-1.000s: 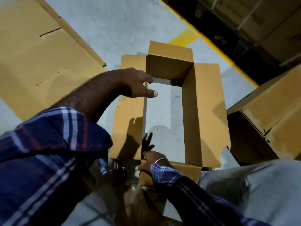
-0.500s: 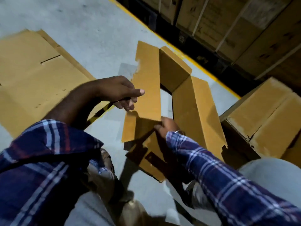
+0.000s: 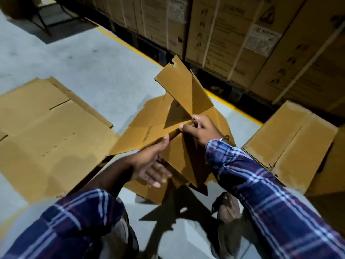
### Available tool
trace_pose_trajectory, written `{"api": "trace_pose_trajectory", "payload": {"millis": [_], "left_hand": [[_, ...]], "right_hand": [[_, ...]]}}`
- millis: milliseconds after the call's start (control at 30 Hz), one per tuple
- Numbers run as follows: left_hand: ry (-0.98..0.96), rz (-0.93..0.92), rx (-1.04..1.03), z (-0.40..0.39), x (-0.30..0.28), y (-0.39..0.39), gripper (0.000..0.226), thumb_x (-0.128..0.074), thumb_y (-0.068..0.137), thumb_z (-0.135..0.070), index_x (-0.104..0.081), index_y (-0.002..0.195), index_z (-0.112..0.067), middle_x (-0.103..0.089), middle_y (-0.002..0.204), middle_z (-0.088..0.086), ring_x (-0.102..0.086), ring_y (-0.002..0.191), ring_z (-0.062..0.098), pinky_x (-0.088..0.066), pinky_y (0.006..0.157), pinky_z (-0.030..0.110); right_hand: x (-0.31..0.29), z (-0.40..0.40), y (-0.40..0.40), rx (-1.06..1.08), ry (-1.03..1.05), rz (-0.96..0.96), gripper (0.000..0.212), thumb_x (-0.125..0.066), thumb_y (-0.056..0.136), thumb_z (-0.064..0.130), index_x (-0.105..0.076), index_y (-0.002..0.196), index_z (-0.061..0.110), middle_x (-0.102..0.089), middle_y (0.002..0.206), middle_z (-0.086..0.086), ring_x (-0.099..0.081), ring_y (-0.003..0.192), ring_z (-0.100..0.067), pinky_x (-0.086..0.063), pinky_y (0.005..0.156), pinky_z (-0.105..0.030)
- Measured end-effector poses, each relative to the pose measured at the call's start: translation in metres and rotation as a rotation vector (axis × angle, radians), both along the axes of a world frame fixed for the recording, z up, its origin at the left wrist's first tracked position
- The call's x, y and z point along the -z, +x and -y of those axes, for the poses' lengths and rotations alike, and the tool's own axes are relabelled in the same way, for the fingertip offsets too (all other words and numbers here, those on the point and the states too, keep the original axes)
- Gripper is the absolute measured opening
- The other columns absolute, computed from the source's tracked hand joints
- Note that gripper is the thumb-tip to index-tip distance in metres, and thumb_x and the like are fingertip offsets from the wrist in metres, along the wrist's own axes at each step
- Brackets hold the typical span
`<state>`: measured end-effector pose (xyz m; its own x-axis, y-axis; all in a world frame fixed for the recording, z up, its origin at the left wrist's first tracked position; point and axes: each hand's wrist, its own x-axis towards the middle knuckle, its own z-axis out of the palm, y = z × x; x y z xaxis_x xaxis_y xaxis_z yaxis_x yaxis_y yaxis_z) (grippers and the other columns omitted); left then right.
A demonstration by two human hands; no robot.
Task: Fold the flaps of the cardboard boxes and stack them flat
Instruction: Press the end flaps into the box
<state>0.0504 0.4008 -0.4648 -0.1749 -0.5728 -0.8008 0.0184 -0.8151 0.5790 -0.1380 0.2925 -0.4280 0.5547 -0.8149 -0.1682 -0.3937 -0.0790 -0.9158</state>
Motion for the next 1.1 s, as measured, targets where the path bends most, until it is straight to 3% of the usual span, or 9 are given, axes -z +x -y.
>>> {"api": "trace_pose_trajectory", "payload": {"millis": [200,333,367,433,500,667,833,1000,1100], "left_hand": [[0.056,-0.384,-0.604,0.004,0.011,-0.02,0.139,-0.051,0.057,-0.103,-0.032,0.157,-0.009,-0.056,0.141,0.03,-0.061,0.118,0.055,-0.049,0.094,0.073],[-0.085,-0.5,-0.94,0.015,0.018,-0.023,0.104,-0.066,0.082,-0.07,-0.03,0.158,-0.008,-0.051,0.147,0.028,-0.055,0.13,0.049,-0.051,0.098,0.065],[-0.124,-0.524,-1.03,0.02,0.015,-0.022,0.089,-0.065,0.089,-0.057,-0.034,0.154,-0.004,-0.056,0.14,0.029,-0.058,0.126,0.047,-0.054,0.097,0.061],[-0.21,-0.557,-1.151,0.029,0.008,-0.017,0.064,-0.06,0.096,-0.037,-0.043,0.146,-0.001,-0.061,0.132,0.03,-0.063,0.12,0.046,-0.057,0.09,0.056],[-0.294,-0.568,-1.18,0.036,0.003,-0.01,0.052,-0.059,0.097,-0.025,-0.048,0.143,-0.004,-0.062,0.132,0.029,-0.065,0.119,0.044,-0.061,0.083,0.052],[-0.349,-0.461,-1.224,0.045,0.001,-0.005,0.046,-0.055,0.098,-0.014,-0.052,0.142,-0.005,-0.062,0.135,0.026,-0.066,0.12,0.038,-0.063,0.081,0.048],[-0.376,-0.432,-1.243,0.048,-0.002,-0.012,0.03,-0.051,0.098,-0.005,-0.056,0.127,0.0,-0.064,0.127,0.024,-0.07,0.106,0.034,-0.064,0.076,0.042],[-0.405,-0.385,-1.195,0.053,-0.006,-0.028,0.017,-0.049,0.099,-0.003,-0.059,0.113,-0.004,-0.065,0.114,0.02,-0.067,0.1,0.032,-0.064,0.067,0.036],[-0.398,-0.39,-1.219,0.057,-0.007,-0.031,0.016,-0.049,0.098,-0.001,-0.058,0.11,-0.005,-0.064,0.114,0.019,-0.067,0.099,0.031,-0.062,0.061,0.034]], "right_hand": [[-0.032,0.008,-0.026,-0.091,0.019,0.079,0.032,-0.07,0.096,0.021,-0.061,0.099,-0.009,-0.064,0.093,-0.023,-0.065,0.095,-0.033,-0.048,0.094,-0.049],[-0.037,0.012,-0.028,-0.198,0.031,0.049,0.029,-0.07,0.095,0.015,-0.06,0.108,-0.01,-0.065,0.094,-0.018,-0.069,0.086,-0.001,-0.051,0.087,-0.034],[-0.037,0.013,-0.027,-0.223,0.035,0.025,0.031,-0.07,0.095,0.015,-0.059,0.112,-0.01,-0.065,0.101,-0.022,-0.069,0.092,-0.007,-0.053,0.092,-0.03],[-0.034,0.018,-0.026,-0.283,0.001,-0.022,0.027,-0.069,0.094,0.013,-0.06,0.11,-0.006,-0.064,0.108,-0.028,-0.066,0.105,-0.032,-0.049,0.102,-0.052],[-0.028,0.025,-0.029,-0.311,-0.003,-0.068,0.013,-0.067,0.093,0.007,-0.06,0.102,0.001,-0.064,0.1,-0.023,-0.065,0.101,-0.035,-0.05,0.097,-0.056],[-0.019,0.028,-0.034,-0.331,-0.223,-0.223,0.017,-0.058,0.092,0.004,-0.058,0.091,0.021,-0.052,0.09,0.005,-0.049,0.079,0.008,-0.04,0.073,-0.024],[-0.015,0.034,-0.044,-0.423,-0.497,-0.503,0.018,-0.057,0.087,0.011,-0.06,0.104,0.004,-0.052,0.093,0.001,-0.047,0.086,-0.018,-0.037,0.074,-0.032],[-0.023,0.035,-0.065,-0.415,-0.597,-0.696,0.023,-0.056,0.085,0.017,-0.064,0.107,0.014,-0.056,0.085,0.002,-0.049,0.074,-0.018,-0.037,0.065,-0.033],[-0.032,0.034,-0.09,-0.313,-0.66,-0.772,0.031,-0.057,0.089,0.014,-0.065,0.115,0.028,-0.065,0.101,0.005,-0.06,0.09,-0.023,-0.049,0.07,-0.037]]}}
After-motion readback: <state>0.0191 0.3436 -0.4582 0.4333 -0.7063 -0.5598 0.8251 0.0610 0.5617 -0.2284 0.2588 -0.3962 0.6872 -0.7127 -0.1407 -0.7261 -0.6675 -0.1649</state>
